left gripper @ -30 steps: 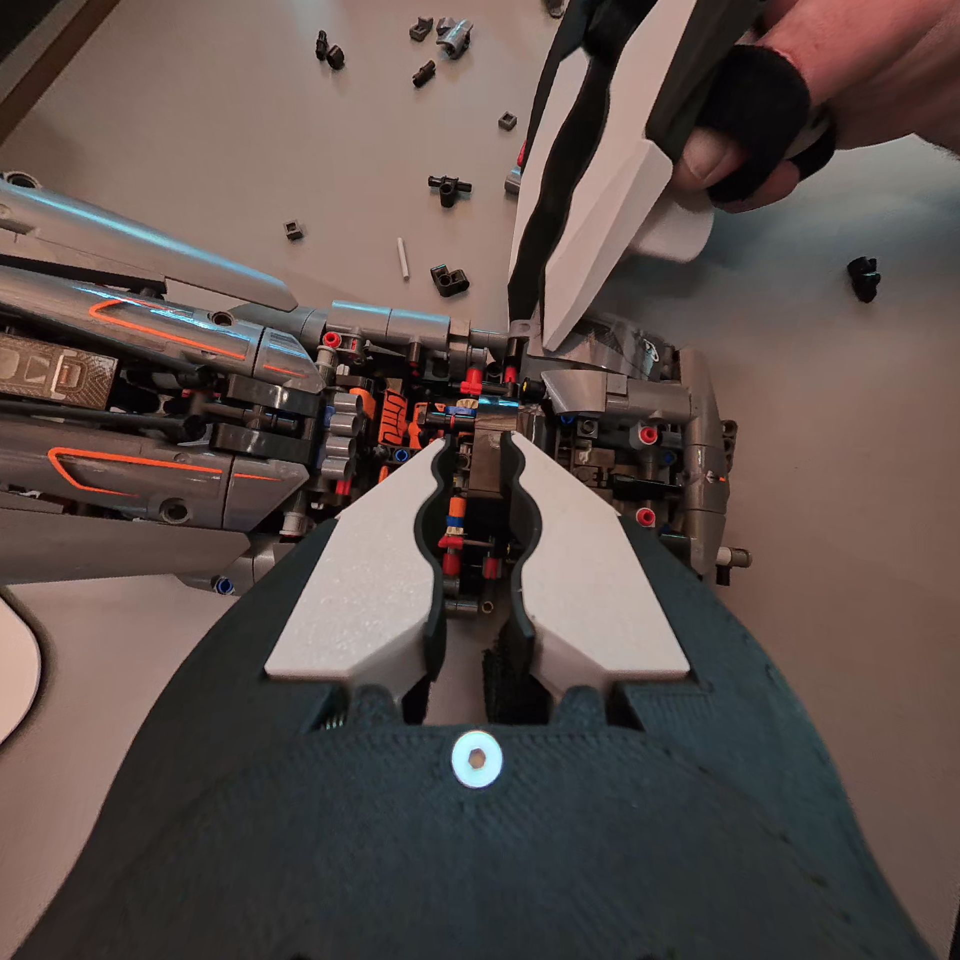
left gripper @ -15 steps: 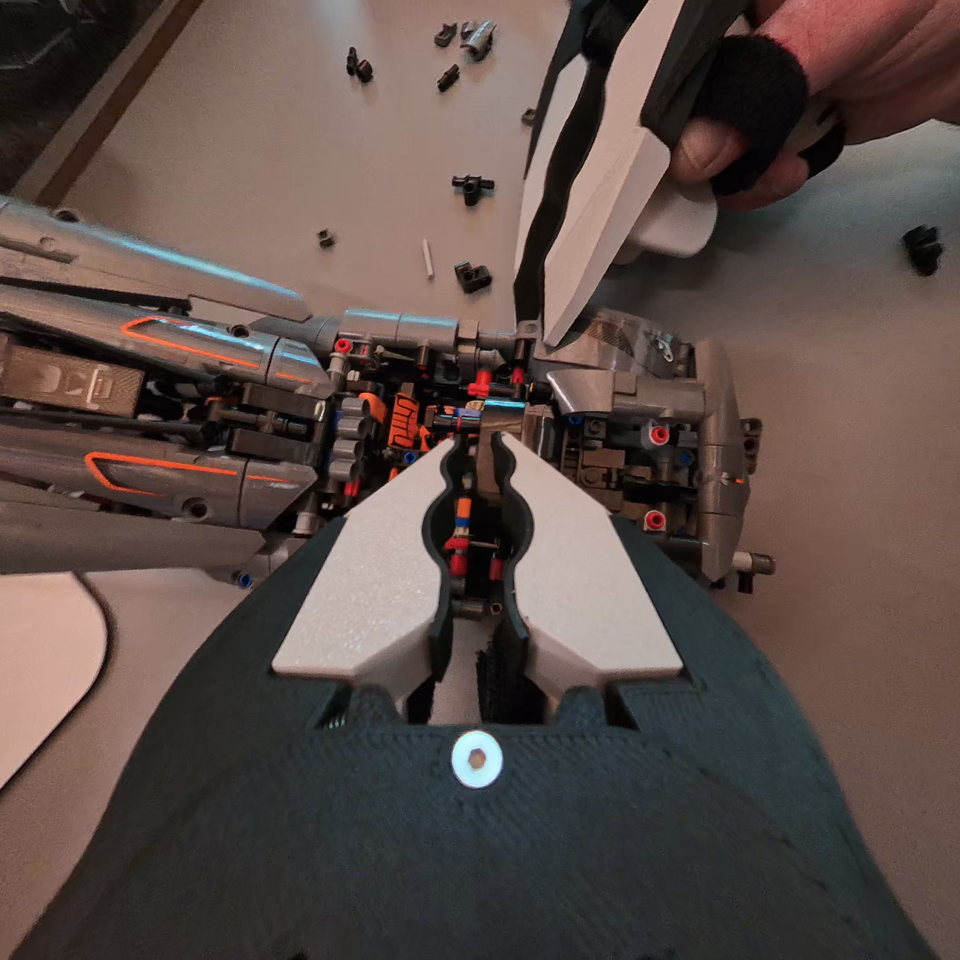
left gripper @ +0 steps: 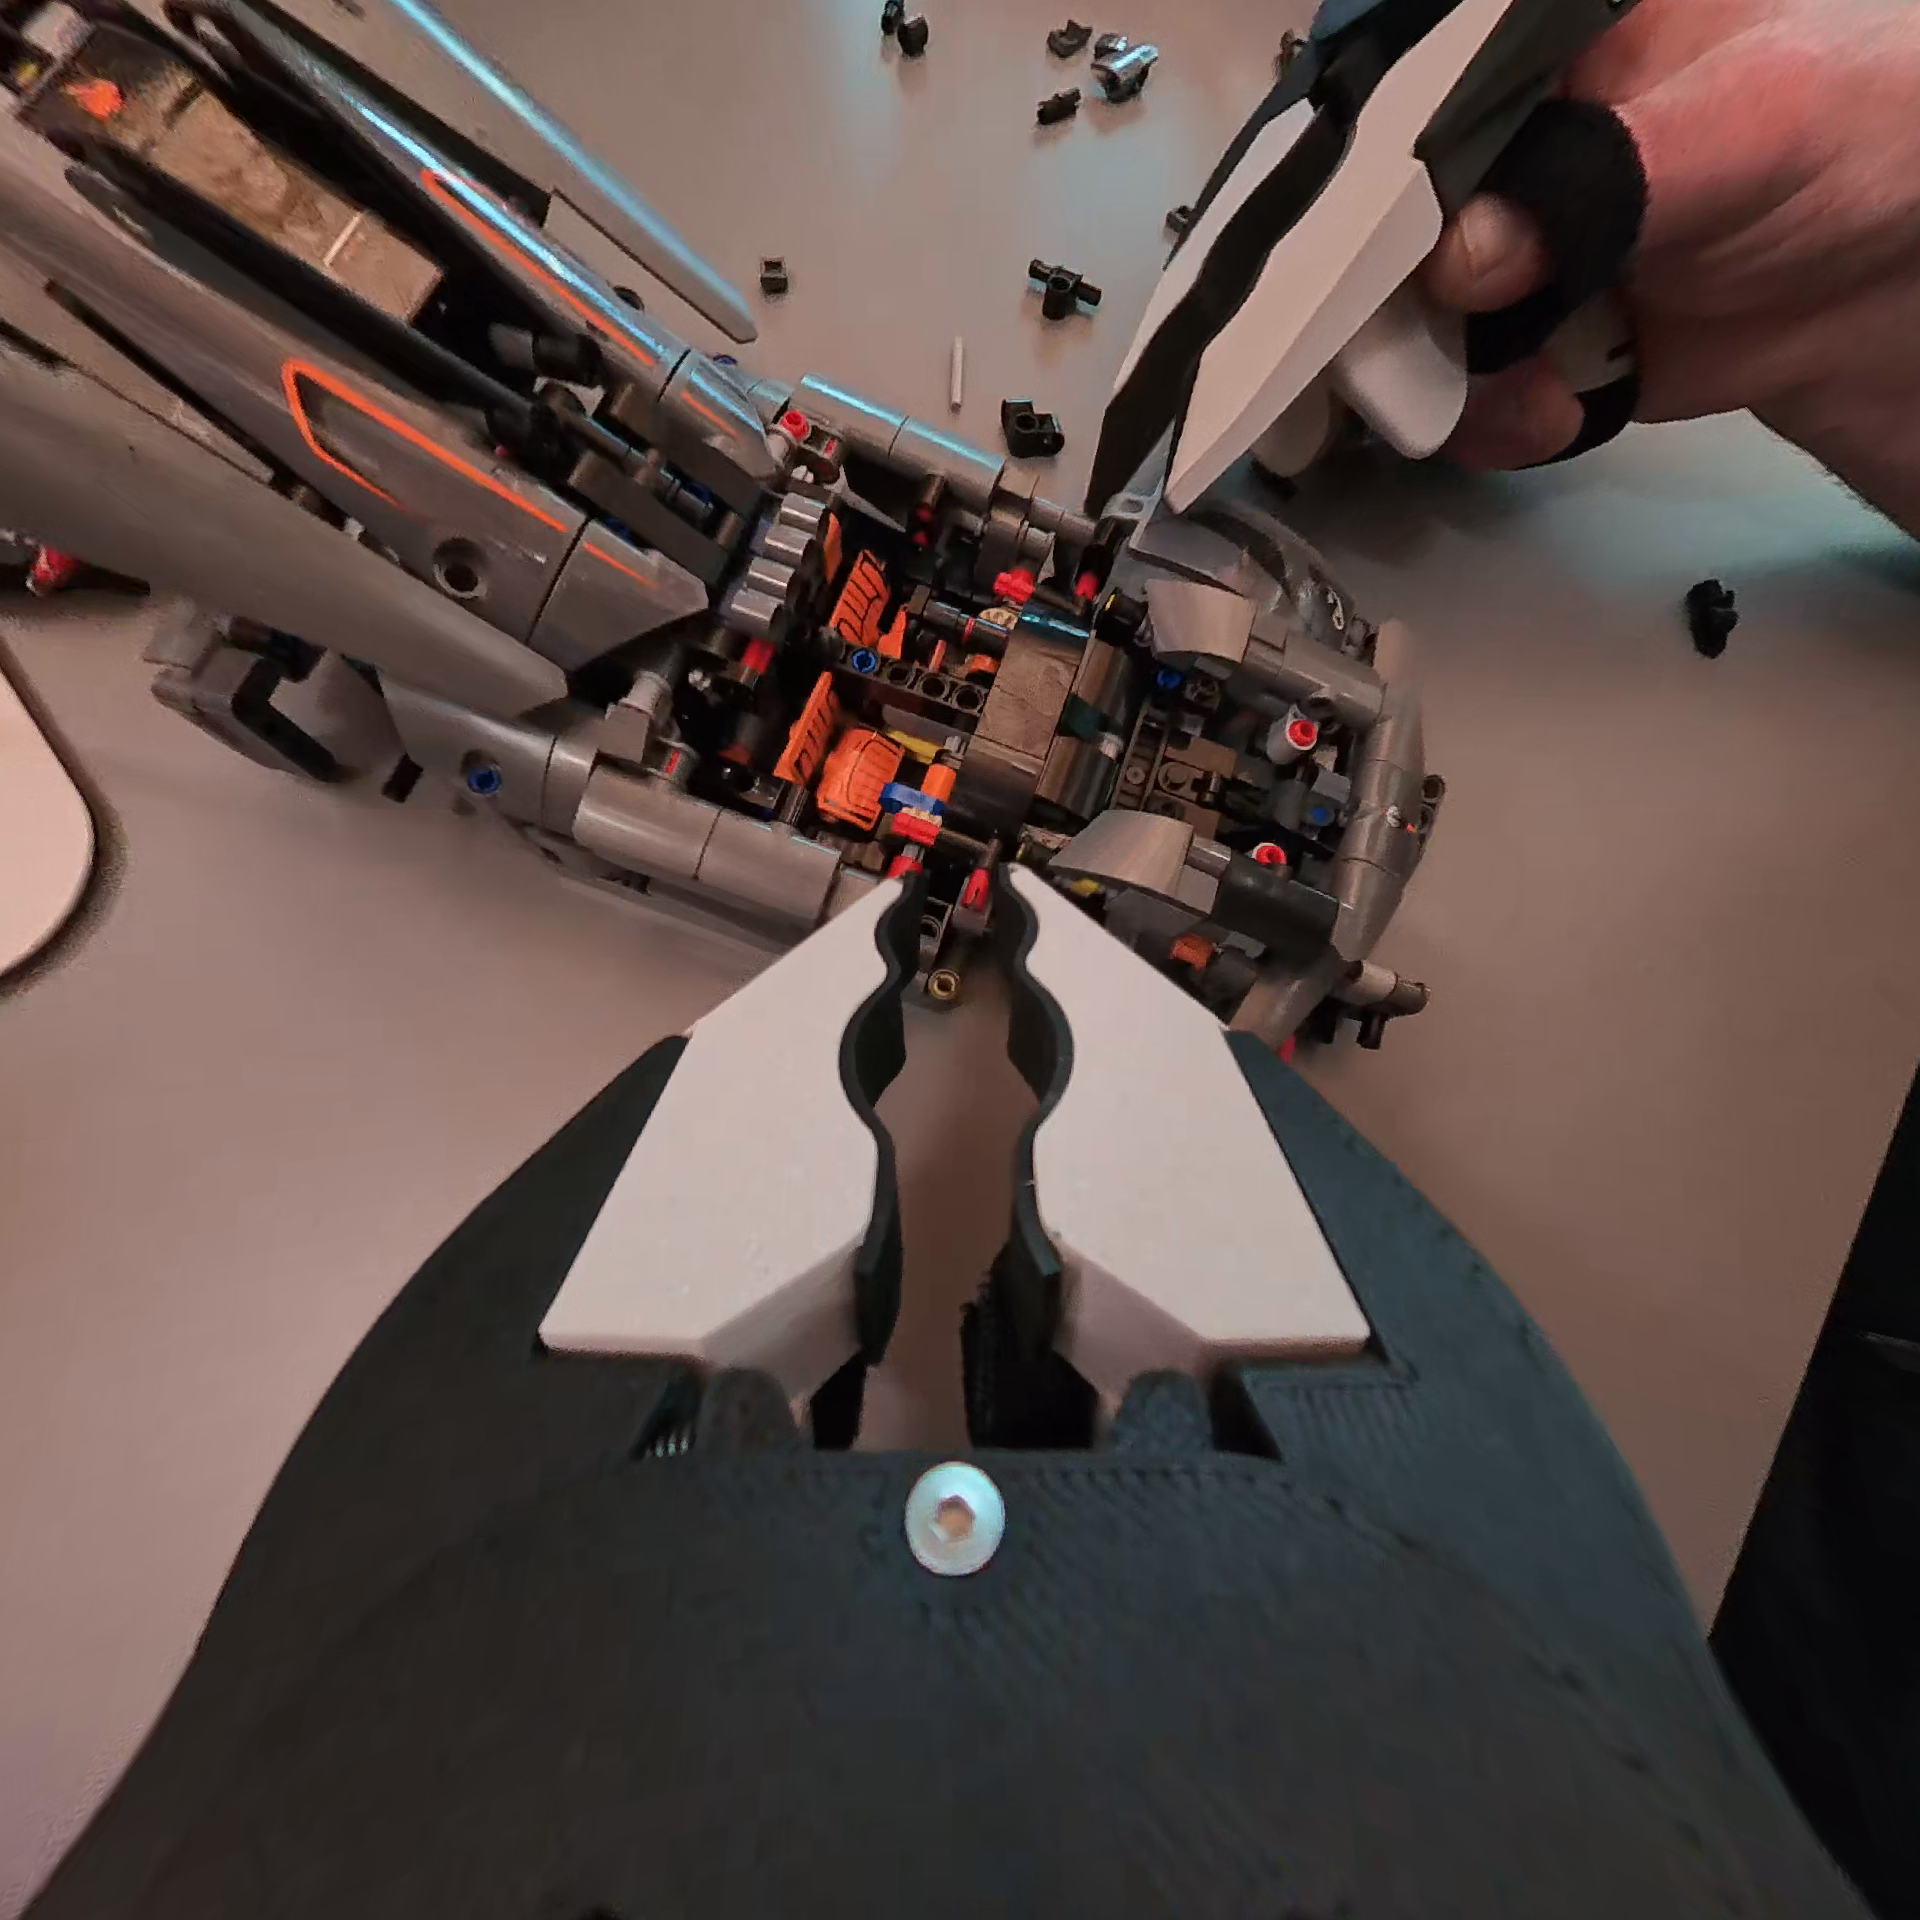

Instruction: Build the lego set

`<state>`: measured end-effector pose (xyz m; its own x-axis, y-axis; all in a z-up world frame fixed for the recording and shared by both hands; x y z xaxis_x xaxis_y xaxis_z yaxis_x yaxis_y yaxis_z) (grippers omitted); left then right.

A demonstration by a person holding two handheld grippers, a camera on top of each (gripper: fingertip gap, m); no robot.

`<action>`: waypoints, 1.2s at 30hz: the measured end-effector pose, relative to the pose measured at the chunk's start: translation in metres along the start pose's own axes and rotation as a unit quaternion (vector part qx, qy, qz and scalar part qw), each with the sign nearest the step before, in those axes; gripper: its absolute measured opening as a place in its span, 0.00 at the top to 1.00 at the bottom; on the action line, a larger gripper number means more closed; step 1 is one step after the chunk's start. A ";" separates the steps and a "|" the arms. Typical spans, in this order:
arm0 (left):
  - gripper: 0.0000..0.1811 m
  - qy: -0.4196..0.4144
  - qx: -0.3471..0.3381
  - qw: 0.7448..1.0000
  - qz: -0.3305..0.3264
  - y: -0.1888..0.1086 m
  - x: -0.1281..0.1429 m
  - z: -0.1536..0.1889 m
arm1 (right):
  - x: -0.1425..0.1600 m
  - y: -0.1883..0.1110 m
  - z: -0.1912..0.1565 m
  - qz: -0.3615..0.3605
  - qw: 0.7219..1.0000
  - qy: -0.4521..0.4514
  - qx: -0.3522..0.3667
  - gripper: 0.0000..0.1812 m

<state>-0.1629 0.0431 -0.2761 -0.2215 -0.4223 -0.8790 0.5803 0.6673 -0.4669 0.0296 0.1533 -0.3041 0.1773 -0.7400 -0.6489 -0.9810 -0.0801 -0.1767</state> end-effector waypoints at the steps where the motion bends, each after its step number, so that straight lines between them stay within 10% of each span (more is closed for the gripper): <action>1: 0.94 -0.003 -0.002 1.000 0.001 0.001 0.002 0.000 | 0.000 0.001 0.000 0.000 1.000 0.005 -0.003 0.88; 36: 0.99 -0.044 0.040 0.997 0.048 0.013 0.017 0.001 | 0.002 0.004 0.002 -0.015 0.999 0.042 -0.021 0.94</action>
<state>-0.1583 0.0440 -0.2969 -0.0946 -0.4142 -0.9053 0.6569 0.6573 -0.3694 0.0266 0.1534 -0.3077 0.2006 -0.7901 -0.5792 -0.9782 -0.1292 -0.1626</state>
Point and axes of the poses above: each gripper's, where its closed fingertips meet, y out along the fingers, x out of its underside, z = x × y across the jaws, the point moved 8 cm from there along -y, back along the fingers, and after that the axes turned 14 degrees about z, right-handed, at the moved point
